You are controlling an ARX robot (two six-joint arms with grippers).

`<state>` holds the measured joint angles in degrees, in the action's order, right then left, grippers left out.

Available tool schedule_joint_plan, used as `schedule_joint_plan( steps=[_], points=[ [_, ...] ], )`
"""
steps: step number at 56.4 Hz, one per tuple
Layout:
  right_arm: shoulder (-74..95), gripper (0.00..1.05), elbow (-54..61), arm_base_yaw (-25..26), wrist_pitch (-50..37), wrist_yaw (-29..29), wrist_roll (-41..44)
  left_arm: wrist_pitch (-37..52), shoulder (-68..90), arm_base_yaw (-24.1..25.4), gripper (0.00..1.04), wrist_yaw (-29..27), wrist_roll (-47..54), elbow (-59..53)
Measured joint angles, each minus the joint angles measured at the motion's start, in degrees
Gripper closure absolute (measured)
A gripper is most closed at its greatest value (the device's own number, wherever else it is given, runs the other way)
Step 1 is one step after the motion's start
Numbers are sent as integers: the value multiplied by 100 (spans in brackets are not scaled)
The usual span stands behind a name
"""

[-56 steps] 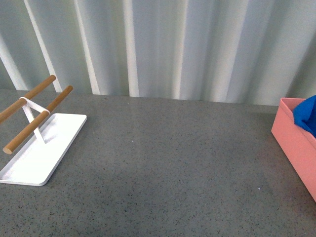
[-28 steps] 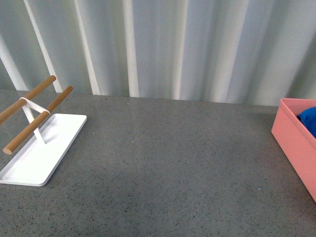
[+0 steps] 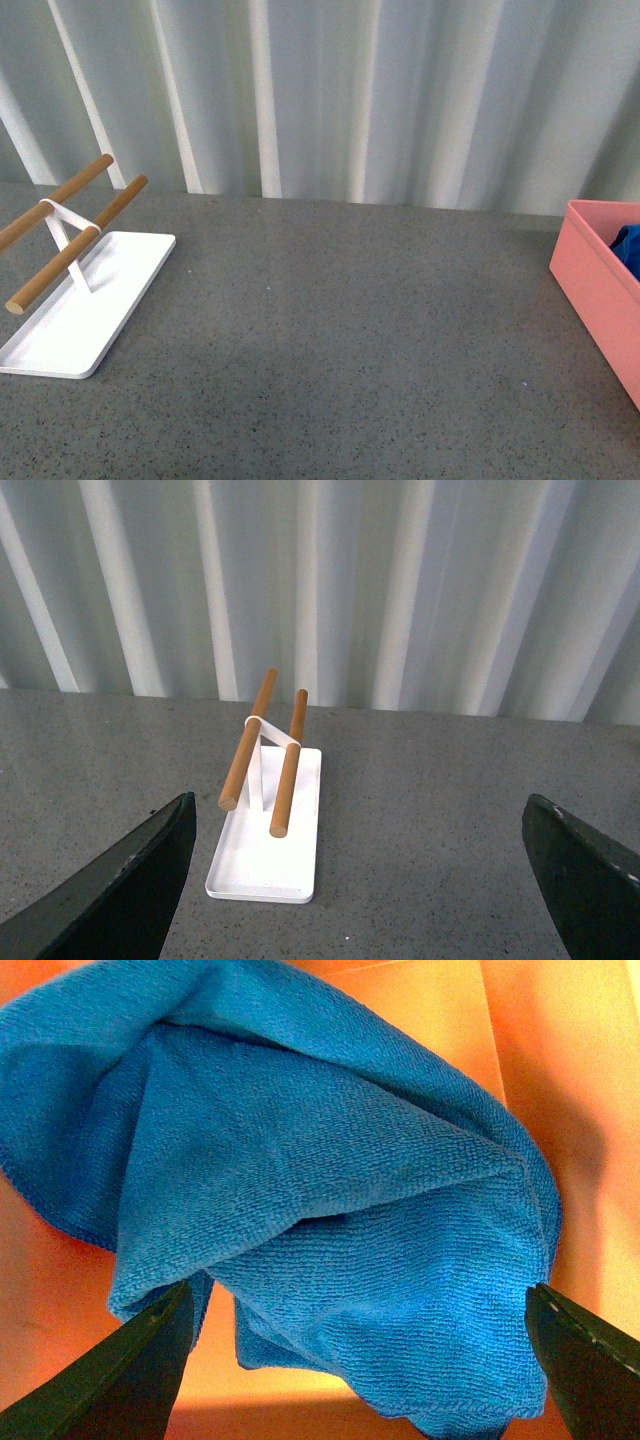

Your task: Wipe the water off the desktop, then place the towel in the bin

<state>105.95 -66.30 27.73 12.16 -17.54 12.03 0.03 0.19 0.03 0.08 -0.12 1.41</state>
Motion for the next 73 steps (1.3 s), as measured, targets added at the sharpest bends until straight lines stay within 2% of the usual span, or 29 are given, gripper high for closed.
schedule_joint_plan(
  steps=[7, 13, 24, 34, 43, 46, 49, 53, 58, 71, 73],
  points=[
    [-697, 7, 199, -219, -374, 31, 109, 0, 0, 0, 7, 0, -2, 0],
    [-1598, 7, 518, -595, -448, -203, 299, 0, 0, 0, 7, 0, -2, 0],
    [-3681, 7, 1672, -1849, -111, -474, 802, 0, 0, 0, 7, -2, -2, 0],
    [-5388, 7, 2721, -2811, 319, -103, 938, 0, 0, 0, 7, 0, 0, 0],
    [-6212, 7, 3134, -2940, 566, 284, 933, 0, 0, 0, 7, 0, -2, 0],
    [-6625, 17, 3740, -2885, -649, 1073, 391, 0, 0, 0, 7, 0, 0, 0],
    [-6935, 25, 4251, -2826, -1685, 1585, -129, 0, 0, 0, 7, 0, -2, 0],
    [-7215, 38, 4723, -2763, -2555, 1768, -603, 0, 0, 0, 7, -13, -2, 0],
    [-7475, 56, 5088, -2769, -2839, 1725, -901, 0, 0, 0, 7, -2, -2, 0],
    [-7941, 98, 5700, -2771, -2872, 1722, -1056, 0, 0, 0, 7, -9, 0, 0],
    [-8002, 102, 5746, -2771, -2872, 1725, -1051, 0, 0, 0, 7, -7, 0, 0]
  ],
)
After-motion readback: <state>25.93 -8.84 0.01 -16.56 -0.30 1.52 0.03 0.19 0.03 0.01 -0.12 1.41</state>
